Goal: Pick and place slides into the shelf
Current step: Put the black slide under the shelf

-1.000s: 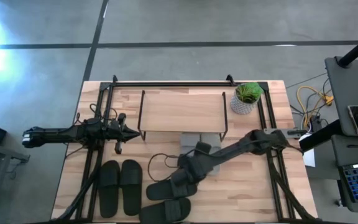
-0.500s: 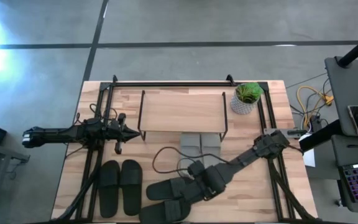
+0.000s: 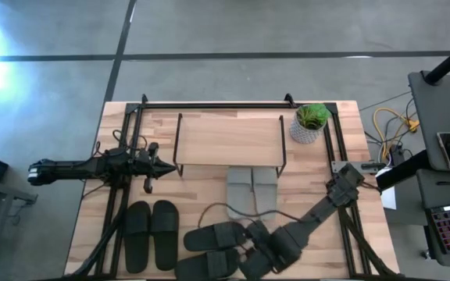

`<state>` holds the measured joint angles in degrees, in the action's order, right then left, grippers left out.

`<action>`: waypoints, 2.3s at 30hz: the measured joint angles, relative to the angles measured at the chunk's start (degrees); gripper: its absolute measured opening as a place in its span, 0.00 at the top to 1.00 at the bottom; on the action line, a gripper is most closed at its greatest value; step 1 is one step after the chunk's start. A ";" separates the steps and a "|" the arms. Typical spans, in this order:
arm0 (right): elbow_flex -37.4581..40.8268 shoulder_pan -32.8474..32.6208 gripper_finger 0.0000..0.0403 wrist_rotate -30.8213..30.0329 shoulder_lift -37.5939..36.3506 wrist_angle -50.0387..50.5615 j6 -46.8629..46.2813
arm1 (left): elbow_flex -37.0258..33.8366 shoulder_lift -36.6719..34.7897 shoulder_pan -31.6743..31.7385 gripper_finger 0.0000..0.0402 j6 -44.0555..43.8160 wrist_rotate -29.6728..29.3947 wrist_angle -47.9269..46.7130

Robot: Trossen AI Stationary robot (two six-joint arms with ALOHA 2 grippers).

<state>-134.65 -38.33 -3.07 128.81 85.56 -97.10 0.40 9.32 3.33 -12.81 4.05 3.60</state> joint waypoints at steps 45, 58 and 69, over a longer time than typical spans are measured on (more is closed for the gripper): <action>0.31 6.61 0.59 -1.46 -0.04 4.22 -9.00 | 32.14 8.95 -0.10 1.00 -0.28 9.01 -29.93; 1.27 6.08 0.59 -3.62 -0.09 1.26 -5.89 | 45.03 15.23 -0.10 1.00 -19.17 29.65 -4.34; 1.31 6.08 0.59 -7.26 -0.09 -13.30 4.70 | 38.21 26.06 -10.75 1.00 -28.73 29.79 15.74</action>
<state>-133.34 -32.24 -10.33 128.73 72.26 -92.40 38.61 35.38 -7.42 -41.54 33.84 19.33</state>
